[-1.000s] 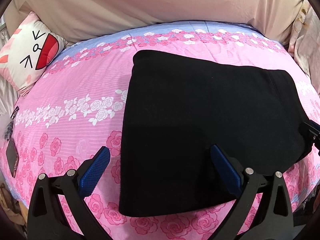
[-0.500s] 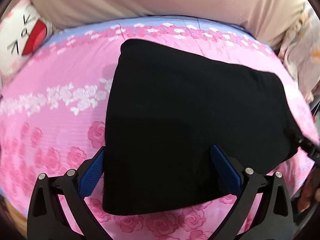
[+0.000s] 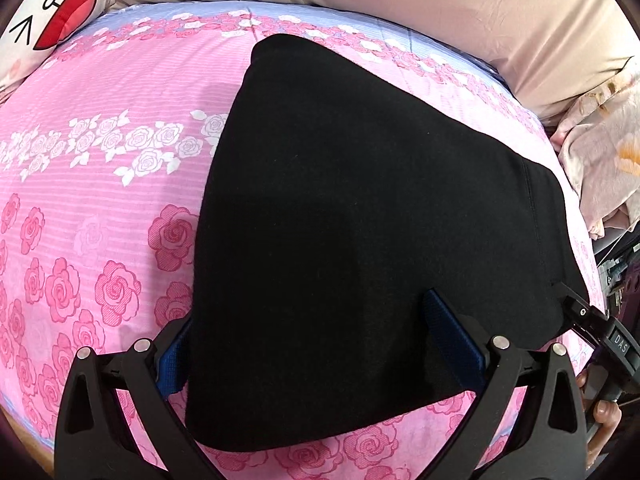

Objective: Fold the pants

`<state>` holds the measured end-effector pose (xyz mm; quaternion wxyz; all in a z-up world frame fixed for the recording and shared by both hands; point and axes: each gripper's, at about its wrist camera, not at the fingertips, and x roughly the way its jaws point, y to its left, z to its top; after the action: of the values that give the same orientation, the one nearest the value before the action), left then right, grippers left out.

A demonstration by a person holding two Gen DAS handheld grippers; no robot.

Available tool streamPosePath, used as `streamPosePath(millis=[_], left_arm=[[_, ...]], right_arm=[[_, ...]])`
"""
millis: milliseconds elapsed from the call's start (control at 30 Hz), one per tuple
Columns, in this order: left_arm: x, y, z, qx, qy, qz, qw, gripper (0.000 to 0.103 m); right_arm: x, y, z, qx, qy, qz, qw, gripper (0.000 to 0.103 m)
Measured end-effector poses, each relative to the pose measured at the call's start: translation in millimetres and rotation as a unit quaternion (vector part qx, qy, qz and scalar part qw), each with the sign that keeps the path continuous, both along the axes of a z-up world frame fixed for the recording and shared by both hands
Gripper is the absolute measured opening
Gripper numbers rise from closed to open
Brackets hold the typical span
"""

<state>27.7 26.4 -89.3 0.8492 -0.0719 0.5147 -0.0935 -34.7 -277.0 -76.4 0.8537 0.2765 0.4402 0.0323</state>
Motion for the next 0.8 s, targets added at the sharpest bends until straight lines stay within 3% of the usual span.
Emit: streamPosePath(millis=[467,733,800], left_arm=[[7,-7,0,-0.001,-0.017,0.001,0.9998,0.098],[8,-11,0,0.007,-0.023,-0.001,0.9997,0.098],[8,-15,1,0.011,-0.024,-0.003,0.9996,0.098]], right_arm=[[4,6,-2,0.0,-0.02,0.003,1.0,0.091],[4,7,-2,-0.003,-0.029,-0.004,1.0,0.092],[2,6,-3,-0.008,-0.026,-0.006,1.0,0.081]])
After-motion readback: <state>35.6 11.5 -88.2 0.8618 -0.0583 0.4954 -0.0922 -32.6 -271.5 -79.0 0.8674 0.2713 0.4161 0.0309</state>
